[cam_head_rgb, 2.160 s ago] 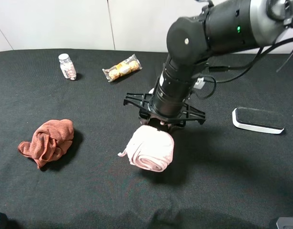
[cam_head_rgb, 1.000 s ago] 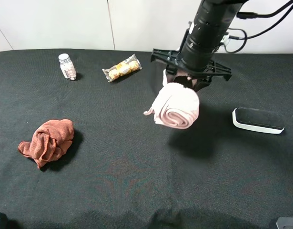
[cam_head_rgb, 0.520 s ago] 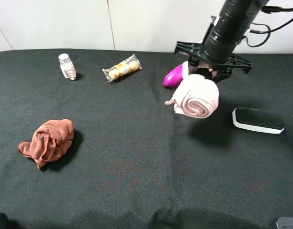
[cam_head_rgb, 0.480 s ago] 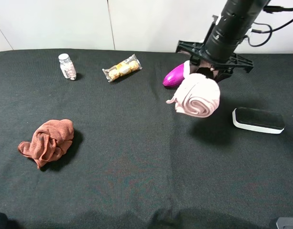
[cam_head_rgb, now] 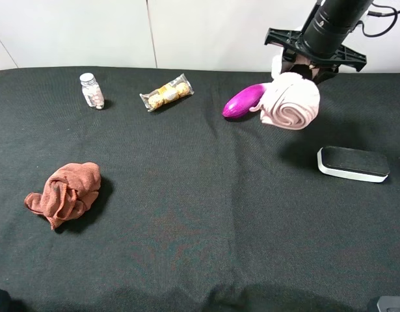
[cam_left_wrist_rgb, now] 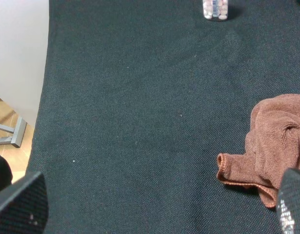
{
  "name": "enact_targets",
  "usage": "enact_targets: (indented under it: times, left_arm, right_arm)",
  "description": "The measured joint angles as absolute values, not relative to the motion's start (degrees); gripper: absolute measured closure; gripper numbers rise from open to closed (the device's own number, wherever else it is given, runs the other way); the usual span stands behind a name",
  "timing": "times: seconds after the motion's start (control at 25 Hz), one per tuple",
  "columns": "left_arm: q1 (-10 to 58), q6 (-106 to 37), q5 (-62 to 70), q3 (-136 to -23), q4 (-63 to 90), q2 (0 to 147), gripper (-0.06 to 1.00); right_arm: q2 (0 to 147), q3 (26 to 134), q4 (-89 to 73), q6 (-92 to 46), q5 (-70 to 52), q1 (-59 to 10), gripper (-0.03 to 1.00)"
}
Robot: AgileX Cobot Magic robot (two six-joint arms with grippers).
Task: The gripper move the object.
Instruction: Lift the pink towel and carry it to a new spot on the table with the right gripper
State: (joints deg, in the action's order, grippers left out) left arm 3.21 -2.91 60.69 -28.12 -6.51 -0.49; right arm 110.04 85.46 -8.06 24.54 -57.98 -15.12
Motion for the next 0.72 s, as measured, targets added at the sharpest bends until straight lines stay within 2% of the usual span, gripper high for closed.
enact_targets:
  times: [0.72]
  left_arm:
    - [3.2, -2.9, 60.7, -28.1, -6.5, -0.5, -0.05]
  right_arm:
    - [123.2, 99.0, -7.9, 15.6, -57.3, -8.7, 0.60]
